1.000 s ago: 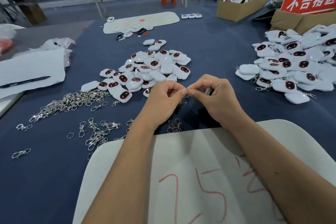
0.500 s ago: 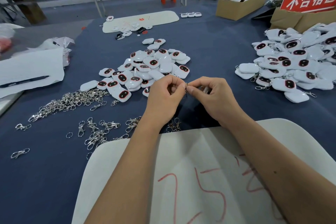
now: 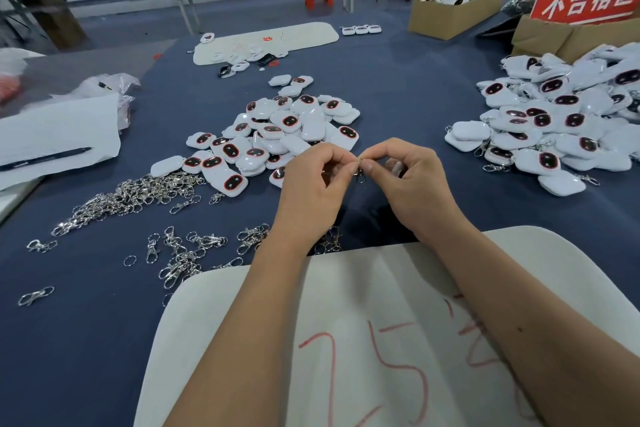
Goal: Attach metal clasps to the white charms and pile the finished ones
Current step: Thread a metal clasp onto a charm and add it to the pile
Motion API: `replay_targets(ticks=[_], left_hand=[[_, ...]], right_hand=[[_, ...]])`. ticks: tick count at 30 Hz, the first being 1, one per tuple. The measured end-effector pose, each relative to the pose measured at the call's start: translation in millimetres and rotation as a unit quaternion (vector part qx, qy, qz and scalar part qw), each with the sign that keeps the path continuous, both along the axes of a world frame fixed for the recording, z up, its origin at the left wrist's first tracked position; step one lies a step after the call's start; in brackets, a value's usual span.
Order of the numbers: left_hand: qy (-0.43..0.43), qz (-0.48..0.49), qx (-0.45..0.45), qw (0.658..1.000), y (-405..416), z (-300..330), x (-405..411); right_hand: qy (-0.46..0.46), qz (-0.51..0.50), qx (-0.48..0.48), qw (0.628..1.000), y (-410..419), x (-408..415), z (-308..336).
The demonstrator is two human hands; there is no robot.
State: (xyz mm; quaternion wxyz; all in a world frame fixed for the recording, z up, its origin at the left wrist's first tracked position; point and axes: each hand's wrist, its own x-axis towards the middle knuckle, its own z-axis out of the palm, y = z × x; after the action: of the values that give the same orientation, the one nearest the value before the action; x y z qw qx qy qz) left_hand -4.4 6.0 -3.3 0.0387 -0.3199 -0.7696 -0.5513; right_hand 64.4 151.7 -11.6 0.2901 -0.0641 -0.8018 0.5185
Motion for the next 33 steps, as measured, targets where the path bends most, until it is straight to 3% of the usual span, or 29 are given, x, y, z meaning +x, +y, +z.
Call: replay_targets(ticks=[6, 11, 15, 18, 28, 33], left_hand=[[0.042, 0.009, -0.017, 0.999, 0.6, -3.7, -0.5], [0.053, 0.018, -0.034, 0.998, -0.1, -5.5, -2.6], [0.046, 0.018, -0.041, 0.998, 0.3, -6.6, -1.7], [0.058, 0.018, -0.037, 0.997, 0.4, -5.2, -1.8], [0.083, 0.031, 0.002, 0.996, 4.4, -2.8, 1.2], [0.069, 0.024, -0.018, 0.997, 4.0, -4.2, 1.6]], right_hand=[[0.035, -0.049, 0.097, 0.993, -1.9, 0.1, 0.6], [0.046, -0.101, 0.247, 0.963, -5.3, -0.5, 0.3], [0.056, -0.108, 0.303, 0.945, -5.0, -0.4, -0.6], [0.053, -0.101, 0.276, 0.954, -5.0, -1.0, -1.0], [0.009, -0.008, 0.046, 0.999, -0.1, 1.0, 2.6], [0.009, -0.027, 0.112, 0.993, -0.6, 4.0, 3.2]])
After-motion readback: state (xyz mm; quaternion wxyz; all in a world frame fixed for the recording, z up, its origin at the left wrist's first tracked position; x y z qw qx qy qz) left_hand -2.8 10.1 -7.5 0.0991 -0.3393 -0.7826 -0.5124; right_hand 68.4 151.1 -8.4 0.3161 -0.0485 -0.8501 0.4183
